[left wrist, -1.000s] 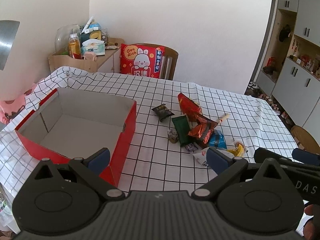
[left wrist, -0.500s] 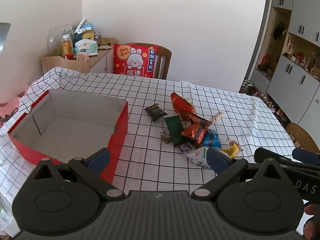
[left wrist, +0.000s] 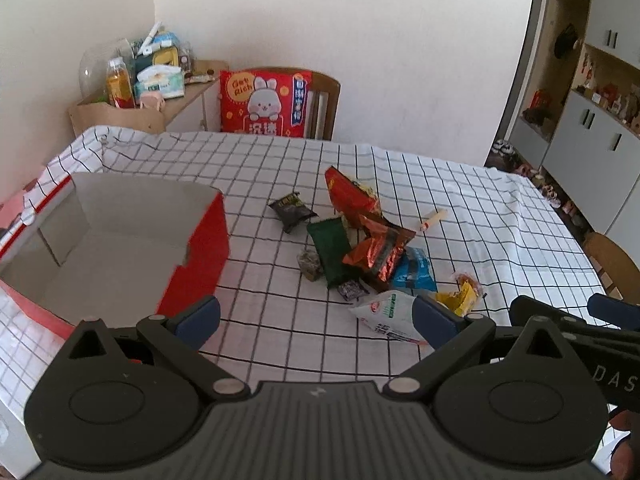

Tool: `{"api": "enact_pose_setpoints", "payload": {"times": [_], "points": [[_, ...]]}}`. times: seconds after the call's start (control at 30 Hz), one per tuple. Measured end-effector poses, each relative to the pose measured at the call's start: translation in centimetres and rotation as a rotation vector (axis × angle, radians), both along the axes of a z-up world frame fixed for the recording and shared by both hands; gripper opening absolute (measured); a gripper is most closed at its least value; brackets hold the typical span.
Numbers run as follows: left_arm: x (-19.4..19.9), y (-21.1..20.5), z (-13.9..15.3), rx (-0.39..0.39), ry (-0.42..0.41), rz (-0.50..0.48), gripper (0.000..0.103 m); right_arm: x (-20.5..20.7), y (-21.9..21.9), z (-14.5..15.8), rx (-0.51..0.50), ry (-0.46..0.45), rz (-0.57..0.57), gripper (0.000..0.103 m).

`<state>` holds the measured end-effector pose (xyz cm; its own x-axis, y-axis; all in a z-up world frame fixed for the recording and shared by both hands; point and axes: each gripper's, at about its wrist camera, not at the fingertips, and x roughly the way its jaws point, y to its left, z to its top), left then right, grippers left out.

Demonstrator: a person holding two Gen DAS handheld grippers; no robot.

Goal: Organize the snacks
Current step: 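Grasp the white bag with the left gripper while the right grasps the yellow packet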

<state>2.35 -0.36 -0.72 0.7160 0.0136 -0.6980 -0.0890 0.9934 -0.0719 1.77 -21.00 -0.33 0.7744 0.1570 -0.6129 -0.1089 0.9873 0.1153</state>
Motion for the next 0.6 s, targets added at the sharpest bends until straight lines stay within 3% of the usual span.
{"api": "enact_pose_setpoints", "payload": {"times": [0.2,0.4,0.6], "points": [[2.6,-1.3,-3.1,-0.05,0.132,0.002,0.102,2.4,-2.0,-2.0,0.007,0.075,-0.007,0.094],[5.1,-3.2,-5.4,-0.088,0.187,0.002,0.098,5.6,-4.2,-5.0,0.037,0.182,-0.032,0.086],[8.3,-4.5,-7.3,-0.113,0.235,0.051,0.096,8.4,-5.4,-7.6,0.017,0.227,0.009,0.081]]}}
